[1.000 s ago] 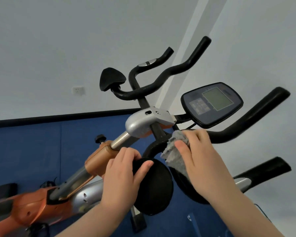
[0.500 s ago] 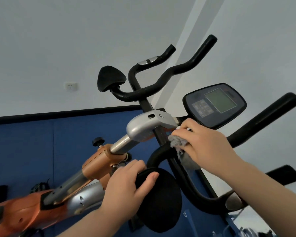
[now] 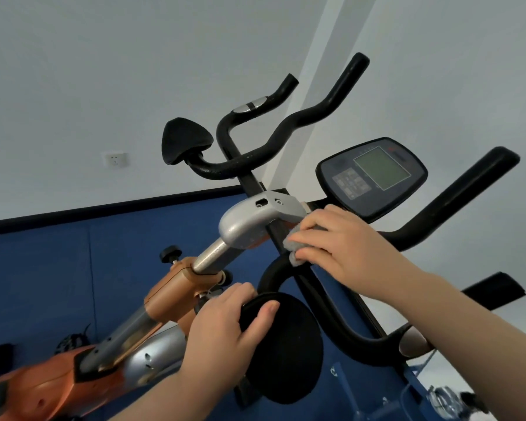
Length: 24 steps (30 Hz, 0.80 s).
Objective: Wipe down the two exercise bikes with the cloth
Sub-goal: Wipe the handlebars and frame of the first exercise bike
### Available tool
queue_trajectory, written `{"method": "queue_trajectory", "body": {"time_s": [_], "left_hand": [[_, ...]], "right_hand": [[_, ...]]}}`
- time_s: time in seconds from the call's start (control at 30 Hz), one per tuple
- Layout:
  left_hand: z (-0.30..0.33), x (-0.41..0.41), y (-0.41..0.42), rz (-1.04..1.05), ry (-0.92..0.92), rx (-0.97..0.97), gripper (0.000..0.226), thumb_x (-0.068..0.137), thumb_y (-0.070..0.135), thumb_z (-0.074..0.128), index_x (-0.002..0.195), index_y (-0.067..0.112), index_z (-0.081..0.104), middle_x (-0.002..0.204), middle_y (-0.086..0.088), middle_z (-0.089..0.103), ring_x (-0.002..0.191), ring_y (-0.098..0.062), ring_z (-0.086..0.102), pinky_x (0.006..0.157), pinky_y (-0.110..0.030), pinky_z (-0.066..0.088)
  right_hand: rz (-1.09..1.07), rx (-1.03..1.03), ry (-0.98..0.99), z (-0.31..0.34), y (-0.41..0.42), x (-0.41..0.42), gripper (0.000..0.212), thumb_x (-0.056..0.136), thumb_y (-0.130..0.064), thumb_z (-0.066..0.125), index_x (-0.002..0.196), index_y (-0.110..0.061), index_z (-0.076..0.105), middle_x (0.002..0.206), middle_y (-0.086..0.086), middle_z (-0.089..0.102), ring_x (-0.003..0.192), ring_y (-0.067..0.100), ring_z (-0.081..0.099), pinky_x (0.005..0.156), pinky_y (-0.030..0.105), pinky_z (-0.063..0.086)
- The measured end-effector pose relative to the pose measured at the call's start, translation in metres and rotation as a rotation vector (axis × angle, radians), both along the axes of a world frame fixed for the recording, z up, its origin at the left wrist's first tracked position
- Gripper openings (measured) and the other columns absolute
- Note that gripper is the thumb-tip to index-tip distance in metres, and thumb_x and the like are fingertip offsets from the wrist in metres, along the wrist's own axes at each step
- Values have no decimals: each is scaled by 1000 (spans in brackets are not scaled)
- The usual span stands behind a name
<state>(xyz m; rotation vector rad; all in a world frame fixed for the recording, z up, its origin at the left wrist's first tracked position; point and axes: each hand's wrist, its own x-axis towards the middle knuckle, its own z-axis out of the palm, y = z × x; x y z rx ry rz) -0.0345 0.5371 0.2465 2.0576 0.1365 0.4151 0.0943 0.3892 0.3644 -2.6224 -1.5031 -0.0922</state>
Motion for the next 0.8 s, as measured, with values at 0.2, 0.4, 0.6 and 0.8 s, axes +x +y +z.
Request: {"method": "queue_trajectory", "body": {"time_s": [0.2,0.4,0.6,0.8], "left_hand": [[5,0,2,-28,-2,41,43,82,63,38,72,23,52,68,6,54,68,-9,52,61,-35,45],[25,7,10,-61,-47,57,26,80,54,48,71,30,47,71,9,53,72,-12,54,60,-33,45],[47,36,1,-78,-42,14,19,77,48,54,94,44,46,98,26,50,102,7,47,76,-5,37],[60,62,-1,-229,-3,17,19,82,43,53,100,46,48,102,30,50,104,10,46,76,-7,37]], "right_hand": [[176,-83,61,-19,8,-18,25,90,-17,60,113,-19,69,104,5,61,87,21,49,79,34,44],[-100,-12,-79,10,-29,6,17,89,-16,62,103,-17,72,98,4,61,89,22,56,77,42,50],[-207,117,-52,-22,6,-28,23,89,-23,57,110,-23,67,103,-1,59,89,20,52,73,38,46],[-492,205,-262,-9,-51,-21,18,84,-8,69,98,-18,71,94,2,63,78,23,57,65,37,50]]}}
